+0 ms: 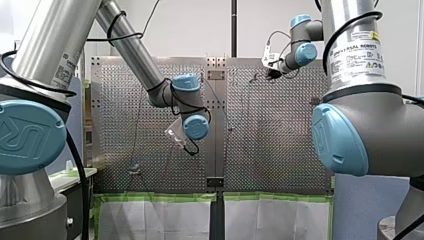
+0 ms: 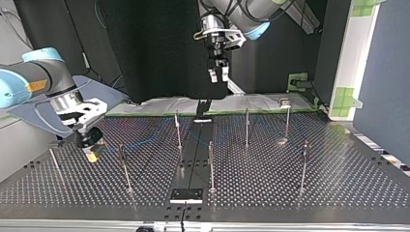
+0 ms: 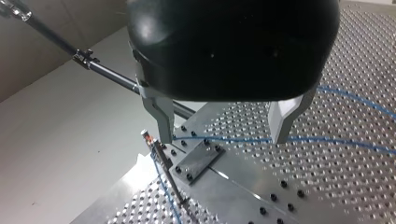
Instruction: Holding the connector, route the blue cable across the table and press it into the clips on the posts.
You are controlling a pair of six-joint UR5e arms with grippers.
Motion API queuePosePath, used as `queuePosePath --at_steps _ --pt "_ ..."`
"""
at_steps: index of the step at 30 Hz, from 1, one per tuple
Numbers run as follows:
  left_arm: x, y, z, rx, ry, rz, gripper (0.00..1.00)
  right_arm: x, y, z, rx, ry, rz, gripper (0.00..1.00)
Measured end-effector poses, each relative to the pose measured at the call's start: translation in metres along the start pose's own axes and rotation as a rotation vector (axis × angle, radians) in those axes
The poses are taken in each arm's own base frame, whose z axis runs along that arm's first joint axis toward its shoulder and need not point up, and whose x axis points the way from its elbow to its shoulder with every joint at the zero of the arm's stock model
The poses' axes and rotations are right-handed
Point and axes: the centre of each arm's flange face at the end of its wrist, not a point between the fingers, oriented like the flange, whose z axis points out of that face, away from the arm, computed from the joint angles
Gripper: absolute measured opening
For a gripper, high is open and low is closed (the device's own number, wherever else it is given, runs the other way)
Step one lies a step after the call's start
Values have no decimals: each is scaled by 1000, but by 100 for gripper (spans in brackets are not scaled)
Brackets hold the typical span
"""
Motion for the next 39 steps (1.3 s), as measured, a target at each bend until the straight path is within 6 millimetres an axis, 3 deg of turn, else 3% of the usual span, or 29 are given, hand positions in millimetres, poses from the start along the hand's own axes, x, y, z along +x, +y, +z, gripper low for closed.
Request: queuePosePath --at_steps 16,39 --pt "-3 37 -28 21 9 -7 100 0 -2 -1 2 -5 1 0" --pt "-3 39 -29 21 9 -7 100 0 -3 -1 3 -6 1 0"
